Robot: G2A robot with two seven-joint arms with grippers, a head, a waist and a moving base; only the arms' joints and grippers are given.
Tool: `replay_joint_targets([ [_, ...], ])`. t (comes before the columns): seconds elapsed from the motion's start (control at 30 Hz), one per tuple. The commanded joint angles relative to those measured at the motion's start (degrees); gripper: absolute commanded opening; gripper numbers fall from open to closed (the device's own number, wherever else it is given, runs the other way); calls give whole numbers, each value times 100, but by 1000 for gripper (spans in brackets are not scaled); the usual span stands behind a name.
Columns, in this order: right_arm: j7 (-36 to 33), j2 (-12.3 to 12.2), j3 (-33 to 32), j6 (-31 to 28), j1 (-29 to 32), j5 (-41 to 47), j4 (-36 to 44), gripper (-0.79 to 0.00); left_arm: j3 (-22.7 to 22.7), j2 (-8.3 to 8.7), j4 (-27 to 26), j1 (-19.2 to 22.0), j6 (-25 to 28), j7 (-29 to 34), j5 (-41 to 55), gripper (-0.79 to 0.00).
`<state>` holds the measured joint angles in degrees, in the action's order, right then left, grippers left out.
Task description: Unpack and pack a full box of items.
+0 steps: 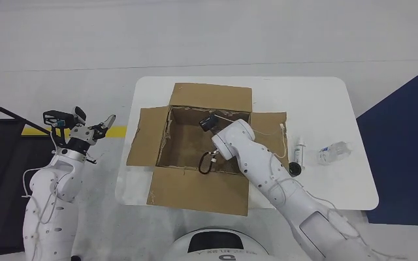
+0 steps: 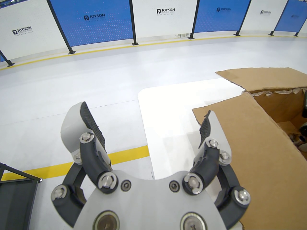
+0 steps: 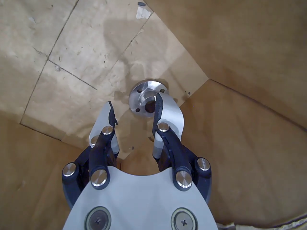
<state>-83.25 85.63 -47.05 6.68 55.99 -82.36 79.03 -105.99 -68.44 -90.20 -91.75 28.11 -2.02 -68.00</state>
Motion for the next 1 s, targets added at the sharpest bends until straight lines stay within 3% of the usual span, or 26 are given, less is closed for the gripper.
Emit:
replay_joint_targets([
  [0.0, 12, 18, 22, 87, -35, -102, -72, -434, 0, 0, 0, 0, 0, 0, 0, 0],
  [0.6, -94, 92, -148, 240, 26, -263, -287, -493, 0, 0, 0, 0, 0, 0, 0, 0],
  [0.7, -89, 117, -149, 239, 13, -225, -359, -585, 0, 0, 0, 0, 0, 0, 0, 0],
  [0.73, -84, 125, -151, 232, 7, -212, -376, -720, 0, 0, 0, 0, 0, 0, 0, 0],
  [0.77, -72, 132, -153, 222, 5, -198, -386, -773, 0, 0, 0, 0, 0, 0, 0, 0],
  [0.97, 18, 163, -125, 114, 130, -89, -22, -785, 0, 0, 0, 0, 0, 0, 0, 0],
])
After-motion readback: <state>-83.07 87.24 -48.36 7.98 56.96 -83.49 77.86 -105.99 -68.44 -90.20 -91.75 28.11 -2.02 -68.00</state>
